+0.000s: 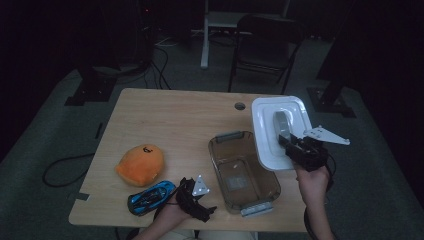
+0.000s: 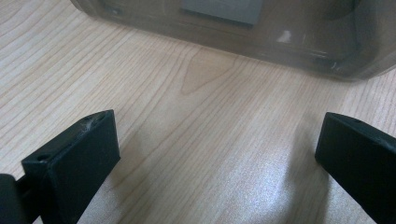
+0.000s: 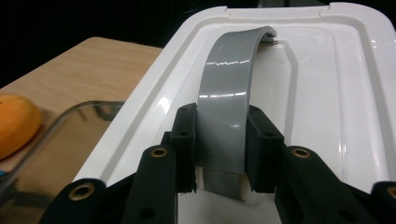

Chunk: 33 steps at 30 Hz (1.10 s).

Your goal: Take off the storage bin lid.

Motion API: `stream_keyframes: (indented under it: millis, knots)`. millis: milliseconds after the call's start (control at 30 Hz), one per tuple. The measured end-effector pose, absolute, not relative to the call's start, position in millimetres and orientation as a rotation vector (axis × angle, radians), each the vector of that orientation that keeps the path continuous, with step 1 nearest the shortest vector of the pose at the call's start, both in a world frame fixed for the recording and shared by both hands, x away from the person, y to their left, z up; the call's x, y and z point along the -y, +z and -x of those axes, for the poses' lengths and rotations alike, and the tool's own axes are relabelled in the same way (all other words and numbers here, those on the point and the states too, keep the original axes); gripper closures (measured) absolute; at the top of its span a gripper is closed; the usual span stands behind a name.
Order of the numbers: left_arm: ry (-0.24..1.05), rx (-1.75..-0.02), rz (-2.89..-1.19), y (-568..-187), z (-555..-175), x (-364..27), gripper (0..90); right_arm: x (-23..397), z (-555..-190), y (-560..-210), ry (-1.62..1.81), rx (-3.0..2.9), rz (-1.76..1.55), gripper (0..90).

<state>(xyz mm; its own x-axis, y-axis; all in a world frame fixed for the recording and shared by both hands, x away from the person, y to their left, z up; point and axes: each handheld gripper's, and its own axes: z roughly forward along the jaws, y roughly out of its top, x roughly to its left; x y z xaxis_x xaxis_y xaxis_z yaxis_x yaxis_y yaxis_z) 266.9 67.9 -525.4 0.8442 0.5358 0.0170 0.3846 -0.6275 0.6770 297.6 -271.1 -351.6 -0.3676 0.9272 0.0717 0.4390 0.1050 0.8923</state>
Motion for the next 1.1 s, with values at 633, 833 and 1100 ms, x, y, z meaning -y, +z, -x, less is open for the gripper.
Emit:
stream_keyframes:
  millis: [633,833,1100]
  knots:
    - [0.286,-0.667,-2.322,-525.5,-266.9,-68.0,0.3,320.5,-336.2,-421.9,1.095,-1.830,-1.522,68.5]
    - [0.283,-0.668,-2.321,-525.5,-266.8,-68.0,0.3,316.1,-348.5,-452.9,1.075,-1.884,-1.537,68.5]
    - [0.284,-0.668,-2.322,-525.4,-266.7,-68.1,0.4,313.2,-361.1,-479.4,1.071,-1.930,-1.565,68.4]
